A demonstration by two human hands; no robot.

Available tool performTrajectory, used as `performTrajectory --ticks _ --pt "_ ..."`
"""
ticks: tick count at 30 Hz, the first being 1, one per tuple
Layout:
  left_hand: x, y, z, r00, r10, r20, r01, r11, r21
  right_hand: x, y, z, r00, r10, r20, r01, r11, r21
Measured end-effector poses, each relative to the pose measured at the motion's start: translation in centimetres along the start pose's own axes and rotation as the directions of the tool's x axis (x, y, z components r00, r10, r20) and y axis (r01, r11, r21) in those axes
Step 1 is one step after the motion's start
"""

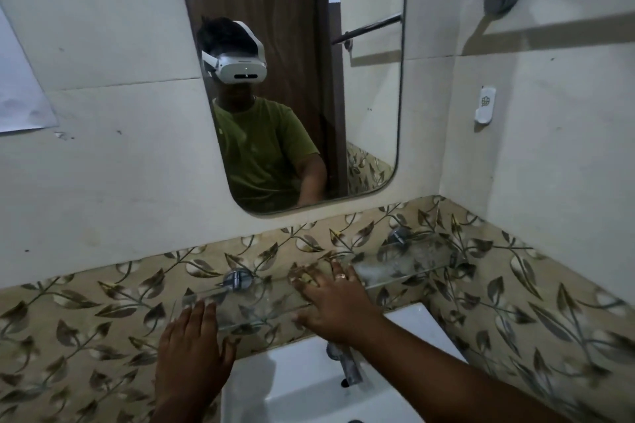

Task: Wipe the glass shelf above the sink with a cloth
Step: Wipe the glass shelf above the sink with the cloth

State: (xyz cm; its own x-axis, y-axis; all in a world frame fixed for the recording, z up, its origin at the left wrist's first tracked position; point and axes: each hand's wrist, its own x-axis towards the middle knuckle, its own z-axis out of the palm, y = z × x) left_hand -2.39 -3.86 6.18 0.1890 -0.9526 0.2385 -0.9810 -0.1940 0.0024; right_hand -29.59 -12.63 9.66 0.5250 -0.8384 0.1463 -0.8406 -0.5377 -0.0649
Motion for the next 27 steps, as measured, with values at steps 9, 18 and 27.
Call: performTrajectory --ticks 9,18,27 --pt "0.1 0.5 -0.4 0.999 -0.017 0.033 0.018 0.999 -0.029 1.0 0.9 -1.4 0.993 0.111 0.029 -0.112 0.993 0.044" --pt "-0.1 0.4 -0.6 0.994 -0.031 0.103 0.033 0.999 -0.023 -1.0 7.2 -1.7 0.997 0.054 0.054 -0.054 0.998 -0.012" --pt "-0.3 0.7 -0.9 0.989 -0.035 0.142 0.038 0.999 -0.021 -1.6 6.2 -1.5 1.000 -0.004 0.023 0.004 1.000 -0.003"
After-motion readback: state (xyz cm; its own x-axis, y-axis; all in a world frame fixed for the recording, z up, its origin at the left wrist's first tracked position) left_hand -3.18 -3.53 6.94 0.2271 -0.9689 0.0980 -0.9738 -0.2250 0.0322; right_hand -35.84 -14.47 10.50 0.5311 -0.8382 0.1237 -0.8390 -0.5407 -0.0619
